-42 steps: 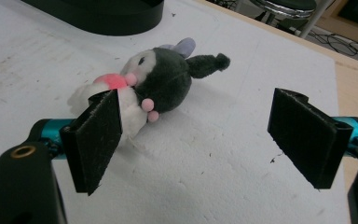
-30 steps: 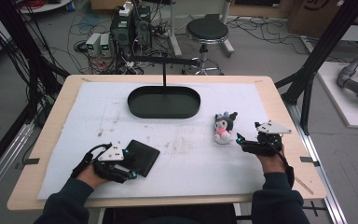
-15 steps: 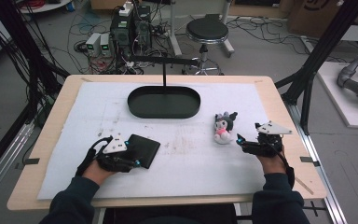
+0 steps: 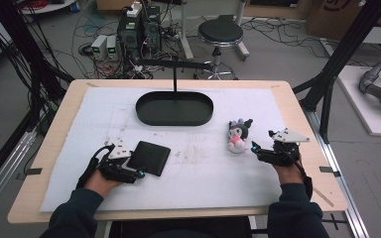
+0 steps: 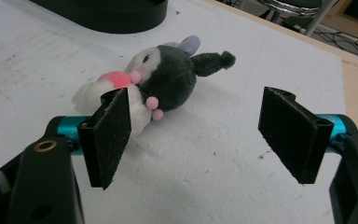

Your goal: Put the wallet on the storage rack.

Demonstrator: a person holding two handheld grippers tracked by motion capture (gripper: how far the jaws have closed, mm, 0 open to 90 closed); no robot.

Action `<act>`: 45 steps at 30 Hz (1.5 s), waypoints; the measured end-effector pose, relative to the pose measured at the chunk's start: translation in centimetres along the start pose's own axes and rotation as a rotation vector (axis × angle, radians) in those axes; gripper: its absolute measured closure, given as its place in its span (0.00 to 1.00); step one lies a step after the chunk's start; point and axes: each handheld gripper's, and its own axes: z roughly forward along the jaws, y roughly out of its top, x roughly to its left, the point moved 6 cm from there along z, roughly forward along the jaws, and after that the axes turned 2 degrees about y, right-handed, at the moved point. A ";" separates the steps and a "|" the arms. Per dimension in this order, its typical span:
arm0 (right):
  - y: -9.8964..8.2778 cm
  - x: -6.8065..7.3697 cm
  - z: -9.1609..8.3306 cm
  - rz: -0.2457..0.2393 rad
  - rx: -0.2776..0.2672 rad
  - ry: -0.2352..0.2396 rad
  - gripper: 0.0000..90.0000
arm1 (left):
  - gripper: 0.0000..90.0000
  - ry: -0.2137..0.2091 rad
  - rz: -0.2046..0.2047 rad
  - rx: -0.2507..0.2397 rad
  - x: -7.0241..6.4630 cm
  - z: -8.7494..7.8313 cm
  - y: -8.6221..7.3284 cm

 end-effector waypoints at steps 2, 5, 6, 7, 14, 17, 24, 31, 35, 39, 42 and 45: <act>0.0 0.0 0.0 -0.002 0.000 0.000 0.29 | 0.29 0.025 -0.032 -0.004 0.1 0.0 0.2; 0.0 0.0 0.0 0.001 -0.002 -0.003 0.29 | 0.30 0.085 -0.064 0.001 -0.1 0.6 0.7; 0.0 0.0 0.0 0.002 -0.002 -0.002 0.29 | 0.30 0.101 -0.069 0.000 -0.2 0.8 0.9; 0.0 -0.1 0.0 0.007 0.000 -0.004 0.29 | 0.31 0.127 -0.081 -0.003 -0.5 1.1 1.1; 0.0 0.0 -0.1 0.005 -0.007 0.005 0.29 | 0.46 0.154 -0.037 -0.098 -1.3 1.4 2.8; 0.0 0.0 -0.1 0.005 -0.011 0.008 0.29 | 0.46 0.128 0.026 -0.124 -1.0 0.8 3.0; 0.1 0.0 -0.1 0.002 -0.012 0.007 0.29 | 0.54 0.013 0.160 -0.107 0.1 0.2 1.7; 0.2 0.1 -0.1 -0.003 -0.011 0.001 0.29 | 0.65 0.022 0.219 -0.068 0.4 0.8 1.0; 0.3 0.1 0.0 -0.003 -0.013 0.002 0.29 | 0.88 0.007 0.222 -0.089 -0.1 0.6 1.3; 0.3 0.1 0.0 0.000 -0.014 0.002 0.29 | 1.00 -0.008 0.192 -0.093 0.0 0.5 1.3; 0.2 0.1 0.0 -0.003 -0.013 0.002 0.29 | 0.99 0.002 0.221 -0.110 -0.1 0.4 1.5; 0.2 0.1 -0.1 -0.001 -0.014 0.003 0.29 | 0.74 0.015 0.238 -0.131 0.0 0.5 1.7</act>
